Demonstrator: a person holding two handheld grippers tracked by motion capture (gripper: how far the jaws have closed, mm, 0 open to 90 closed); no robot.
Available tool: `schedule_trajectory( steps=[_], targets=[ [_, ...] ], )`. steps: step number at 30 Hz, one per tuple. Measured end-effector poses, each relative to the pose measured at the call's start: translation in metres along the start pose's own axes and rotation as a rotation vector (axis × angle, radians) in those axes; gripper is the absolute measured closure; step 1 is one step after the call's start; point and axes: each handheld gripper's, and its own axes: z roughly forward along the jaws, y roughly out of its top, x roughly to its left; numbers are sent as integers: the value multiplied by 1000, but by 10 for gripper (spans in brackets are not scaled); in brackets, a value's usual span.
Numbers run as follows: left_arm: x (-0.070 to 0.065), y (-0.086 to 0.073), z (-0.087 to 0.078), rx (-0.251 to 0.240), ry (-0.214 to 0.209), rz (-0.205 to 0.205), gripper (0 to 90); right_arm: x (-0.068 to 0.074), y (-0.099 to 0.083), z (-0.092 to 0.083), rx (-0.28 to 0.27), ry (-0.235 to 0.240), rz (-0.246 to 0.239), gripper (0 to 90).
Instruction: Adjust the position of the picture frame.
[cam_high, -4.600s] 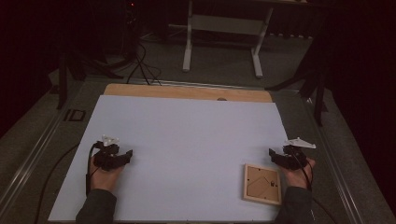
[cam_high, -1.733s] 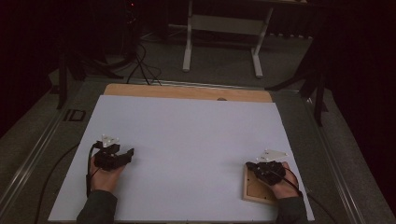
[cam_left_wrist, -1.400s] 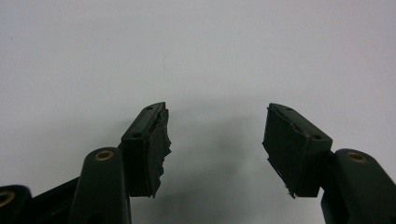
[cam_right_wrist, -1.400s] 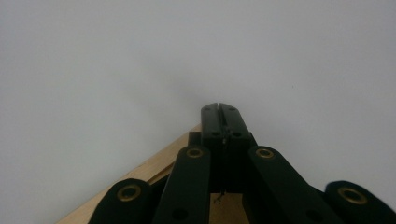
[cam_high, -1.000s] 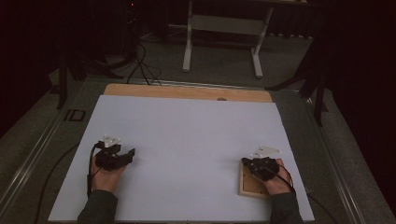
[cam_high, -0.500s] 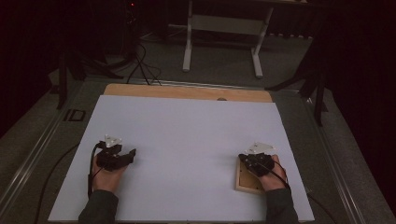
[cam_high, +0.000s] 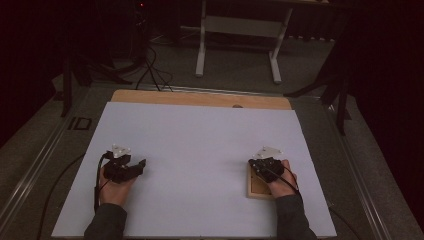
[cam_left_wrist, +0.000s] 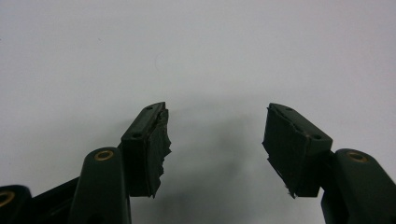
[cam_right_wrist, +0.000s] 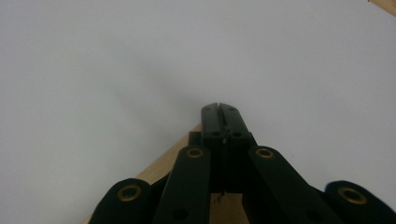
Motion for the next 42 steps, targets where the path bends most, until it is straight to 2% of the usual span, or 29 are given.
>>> schedule_trajectory(
  steps=[12, 18, 22, 29, 34, 37, 42],
  targets=[
    [0, 0, 0, -2, -3, 0, 397, 1, 4, 5, -16, -4, 21, 897],
    [2, 0, -2, -13, -7, -12, 398, -2, -1, -4, -16, -5, 28, 896],
    [2, 0, -2, -14, -9, -11, 398, -15, -13, -20, -27, -36, 80, 896],
    [1, 1, -2, -13, -9, -11, 397, -32, -33, -36, -27, -84, 157, 896],
    [2, 1, -3, -15, -10, -15, 398, -35, -40, -43, -14, -121, 170, 893],
    [2, 0, -4, -18, -13, -14, 397, -36, -47, -47, -6, -149, 196, 874],
    [1, 0, -3, -16, -13, -11, 397, -36, -52, -50, 9, -171, 207, 889]
  ],
)
